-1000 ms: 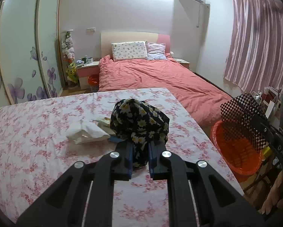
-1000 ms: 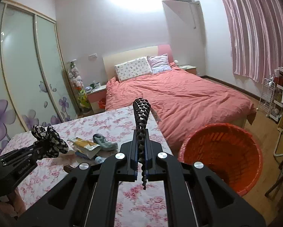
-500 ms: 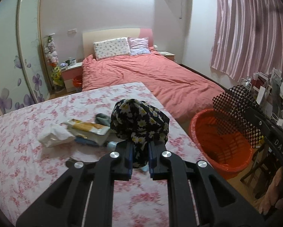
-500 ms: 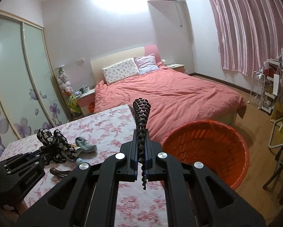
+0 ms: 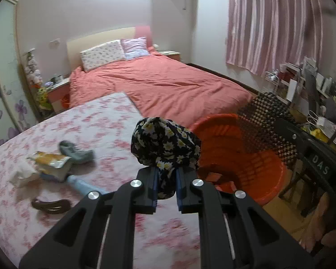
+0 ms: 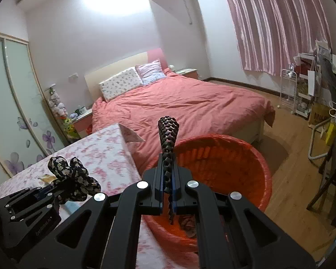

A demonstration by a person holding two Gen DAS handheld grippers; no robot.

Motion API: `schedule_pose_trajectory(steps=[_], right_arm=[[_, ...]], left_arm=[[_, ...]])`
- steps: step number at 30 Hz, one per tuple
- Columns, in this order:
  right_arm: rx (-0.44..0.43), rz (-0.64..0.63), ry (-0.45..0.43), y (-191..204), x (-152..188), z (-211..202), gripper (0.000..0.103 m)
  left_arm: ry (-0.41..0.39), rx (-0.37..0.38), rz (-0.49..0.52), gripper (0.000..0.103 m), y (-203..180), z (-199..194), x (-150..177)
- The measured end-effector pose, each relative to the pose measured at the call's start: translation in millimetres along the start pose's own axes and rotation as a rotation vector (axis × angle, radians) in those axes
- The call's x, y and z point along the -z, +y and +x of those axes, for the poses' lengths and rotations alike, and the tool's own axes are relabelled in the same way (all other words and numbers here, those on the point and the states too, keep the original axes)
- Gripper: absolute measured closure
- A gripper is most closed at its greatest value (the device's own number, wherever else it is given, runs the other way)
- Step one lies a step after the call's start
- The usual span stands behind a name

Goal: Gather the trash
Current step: 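Carry the mesh net and floral cloth over the orange basket while both tools open to drop them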

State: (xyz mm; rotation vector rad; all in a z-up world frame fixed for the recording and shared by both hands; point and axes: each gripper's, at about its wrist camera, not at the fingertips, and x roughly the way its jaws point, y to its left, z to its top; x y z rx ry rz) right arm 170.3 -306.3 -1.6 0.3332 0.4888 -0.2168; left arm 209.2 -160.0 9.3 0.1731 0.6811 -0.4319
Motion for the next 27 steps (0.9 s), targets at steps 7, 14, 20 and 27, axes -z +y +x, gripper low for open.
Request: schedule_pose_trajectory(steps=[7,14,20,27], right_arm=[[0.02,0.061,0.038,-35.9,-0.6,19.1,0.098],[0.007,0.096,0.093,-58.0,-0.1,41.4,0.086],[0.036,0.105,0.108,-64.4,6.4,42.9,0.061],[0.051,0.072,0.115,-50.3,6.8,38.6,0.057]], left_arm=[[0.033,0.109,0.027,0.09,-39.6,33.5,-2.8],[0.069,0.161,0.036,0.077,-64.6,65.8,-6.1],[0.086,0.118,0.035,0.06,-58.3,77.0,-0.4],[0.071,-0.001,0.005,0.044,-15.6,61.1,10.7]])
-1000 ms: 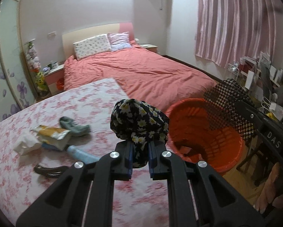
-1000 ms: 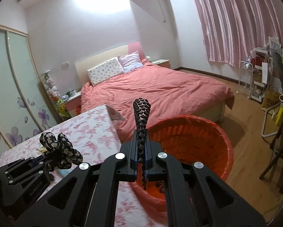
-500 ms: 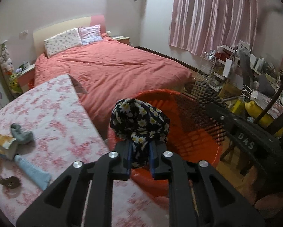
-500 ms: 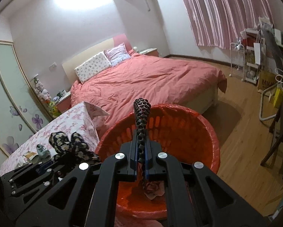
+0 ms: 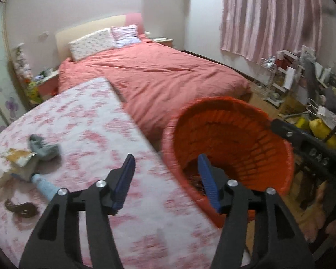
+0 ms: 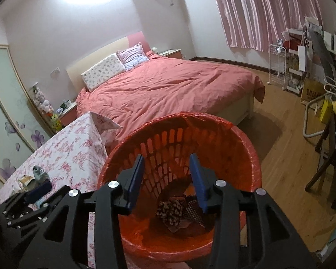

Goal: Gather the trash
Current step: 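Carry the mesh net and floral cloth over the orange basket while both tools open to drop them, then move both open tools back toward the brown clip and tube on the bed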

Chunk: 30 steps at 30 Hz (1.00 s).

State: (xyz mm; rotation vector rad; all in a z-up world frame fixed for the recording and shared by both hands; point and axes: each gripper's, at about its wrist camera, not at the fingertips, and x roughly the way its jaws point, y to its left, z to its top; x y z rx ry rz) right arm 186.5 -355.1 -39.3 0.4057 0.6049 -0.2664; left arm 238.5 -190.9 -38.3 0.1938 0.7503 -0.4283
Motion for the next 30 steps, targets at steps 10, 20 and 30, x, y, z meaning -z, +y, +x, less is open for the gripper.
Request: schedule_pose_trajectory(steps=[10,20,30], right_arm=[[-0.077,-0.125,0.044,72.3,15.0,-0.2,0.055],[-0.234,-0.303,0.189,181.4,58.4,23.5,0.055],[-0.296,-0.452,0.279,257.0,95.4,48.8,0.044]], left_arm=[[-0.006,-0.166,-0.11,0.039,102.0,-38.9,31.3],[0.024,-0.302,-0.26,0.036,208.7,-69.8,74.8],[0.045,-0.357,-0.359,0.033,266.6,-88.4,106.3]])
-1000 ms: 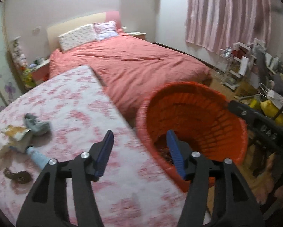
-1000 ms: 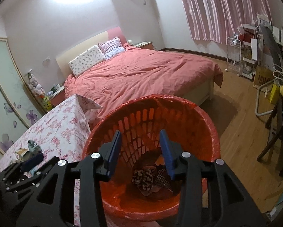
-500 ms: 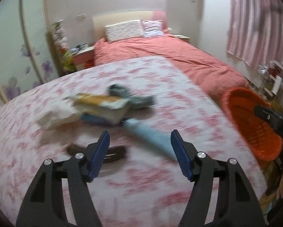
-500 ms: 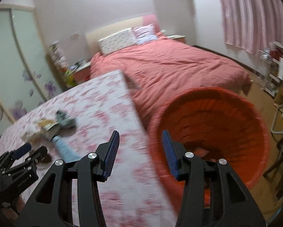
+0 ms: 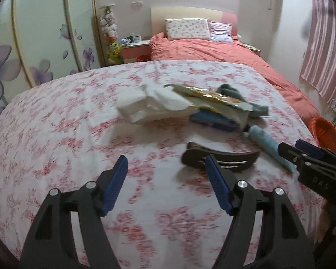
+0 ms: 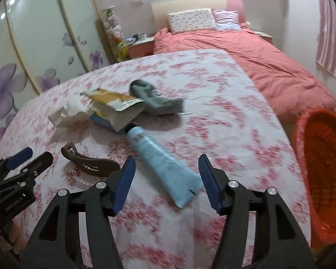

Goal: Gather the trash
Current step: 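Move both open tools back toward the brown clip and tube on the bed, then grasp the light-blue tube with the right tool while the left grasps the brown hair clip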

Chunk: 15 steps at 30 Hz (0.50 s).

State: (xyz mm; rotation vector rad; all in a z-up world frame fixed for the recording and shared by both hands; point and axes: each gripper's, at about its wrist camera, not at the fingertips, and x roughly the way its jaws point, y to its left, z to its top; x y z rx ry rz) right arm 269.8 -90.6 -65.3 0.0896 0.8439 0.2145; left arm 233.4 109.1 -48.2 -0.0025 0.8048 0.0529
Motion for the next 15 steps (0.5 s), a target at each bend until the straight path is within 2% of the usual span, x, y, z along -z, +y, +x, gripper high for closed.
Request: schedule_pose_trajectory(steps=[6,7,8,11,15], right_arm=[[0.043,-0.068,0.057,15.4,-1.8,23.2,0.045],[0.047,-0.065,0.062,14.5,-1.6,23.9,0.048],[0.052,-0.062,0.057,13.3,-1.7,23.1,0.057],[0.058,-0.062,0.055,9.2,-0.6,21.7,0.064],[0.089,-0.038,0.052,1.1,5.2,14.6,0.067]], left_arm=[[0.016,0.006,-0.02,0.031,11.6,7.6,1.5],[0.017,0.007,-0.019,0.029,10.6,8.3,2.0],[0.018,0.009,-0.018,0.029,9.7,9.0,2.2],[0.026,0.02,-0.014,0.028,5.1,13.5,1.0],[0.036,0.041,-0.003,0.027,-6.0,18.6,-1.1]])
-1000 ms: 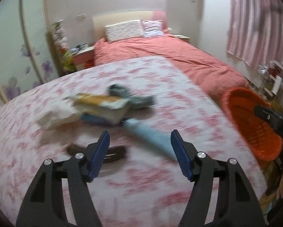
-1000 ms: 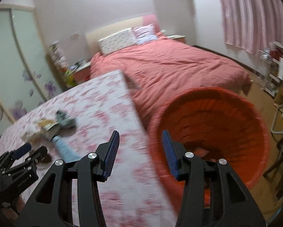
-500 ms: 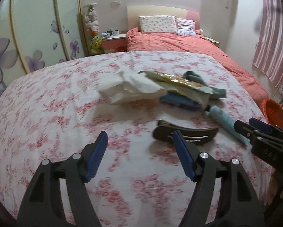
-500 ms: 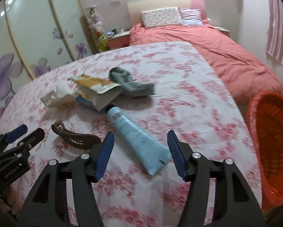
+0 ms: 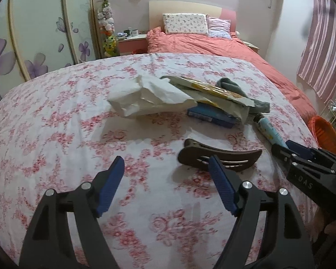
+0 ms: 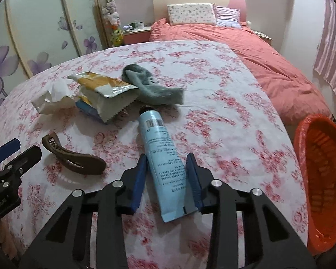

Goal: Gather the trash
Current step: 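Grasp the light-blue tube with the right tool while the left grasps the brown hair clip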

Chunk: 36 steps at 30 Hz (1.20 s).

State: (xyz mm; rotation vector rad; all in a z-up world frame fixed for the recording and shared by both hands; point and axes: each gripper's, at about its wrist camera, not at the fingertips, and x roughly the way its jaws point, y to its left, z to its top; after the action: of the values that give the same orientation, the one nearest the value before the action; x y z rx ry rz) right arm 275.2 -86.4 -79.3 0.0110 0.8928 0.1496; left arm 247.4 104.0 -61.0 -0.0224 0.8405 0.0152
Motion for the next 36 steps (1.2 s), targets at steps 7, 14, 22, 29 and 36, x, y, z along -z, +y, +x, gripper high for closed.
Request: schedule_pose_trajectory(steps=[7,14,22,29,36], right_arm=[[0.087,0.103,-0.006,-29.0,5.6,-8.8,0.07],[0.065,0.118,-0.012,-36.5,11.3,-11.0,0.07],[0.051,0.124,-0.012,-41.4,13.6,-13.7,0.07],[0.053,0.122,-0.014,-43.7,14.7,-14.2,0.07],[0.056,0.12,-0.014,-44.2,15.0,-13.9,0.07]], left_arm=[[-0.004,0.022,0.047,0.021,-31.0,1.0,-1.5],[-0.022,0.008,0.069,0.01,-67.2,5.3,-12.8],[0.018,-0.116,0.118,0.01,-91.6,31.0,-20.0],[0.02,-0.149,0.09,0.01,-61.9,28.9,-16.3],[0.031,-0.096,0.029,0.01,-13.6,21.1,-9.3]])
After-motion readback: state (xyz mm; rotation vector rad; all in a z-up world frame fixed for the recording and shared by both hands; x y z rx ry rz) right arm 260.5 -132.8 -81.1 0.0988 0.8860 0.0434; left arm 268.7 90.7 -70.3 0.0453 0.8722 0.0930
